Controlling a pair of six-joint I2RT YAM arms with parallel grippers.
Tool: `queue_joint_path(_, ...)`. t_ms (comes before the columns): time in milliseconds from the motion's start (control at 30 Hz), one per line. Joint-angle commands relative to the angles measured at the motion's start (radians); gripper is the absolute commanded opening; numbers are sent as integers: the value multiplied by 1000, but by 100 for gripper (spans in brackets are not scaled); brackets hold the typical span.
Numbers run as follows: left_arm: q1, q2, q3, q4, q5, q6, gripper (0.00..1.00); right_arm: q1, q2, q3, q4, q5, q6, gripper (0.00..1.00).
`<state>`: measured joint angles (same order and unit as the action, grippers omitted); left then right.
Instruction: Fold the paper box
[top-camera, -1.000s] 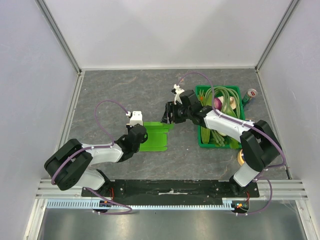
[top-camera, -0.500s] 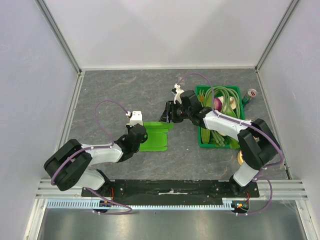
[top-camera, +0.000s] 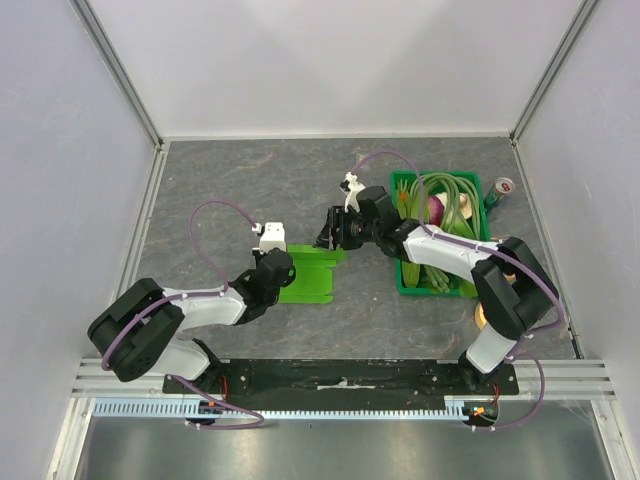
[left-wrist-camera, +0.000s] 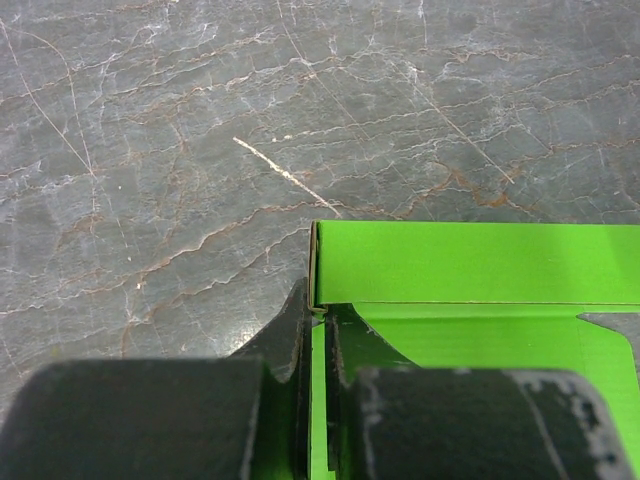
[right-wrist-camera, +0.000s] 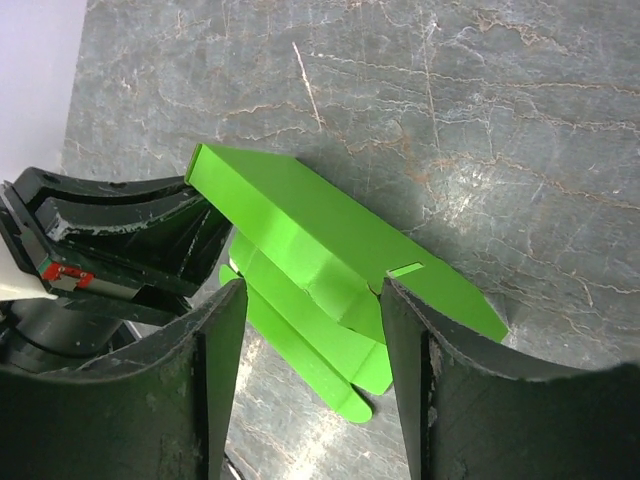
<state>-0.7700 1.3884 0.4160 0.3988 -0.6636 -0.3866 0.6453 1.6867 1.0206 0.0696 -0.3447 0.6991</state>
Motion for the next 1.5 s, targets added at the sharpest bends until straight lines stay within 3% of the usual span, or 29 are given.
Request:
queue_joint_path(0, -5, -6, 15, 43, -45, 12, 2, 20, -77, 7, -45, 58, -101, 66)
queue_joint_path(200, -3, 0, 18, 41, -48, 9, 2, 34, -111, -7, -90, 92, -113, 67)
queue_joint_path(467, -5, 6, 26, 29, -50, 6, 2, 47, -52, -53, 27, 59, -14, 59)
queue_joint_path(1100, -3, -8, 17, 26, -45, -1, 2, -6, 56, -131, 329, -96, 237, 53)
queue_joint_path(1467, -5, -22, 6, 14, -37, -24, 2, -33, 88, -264, 654, -119, 457, 28)
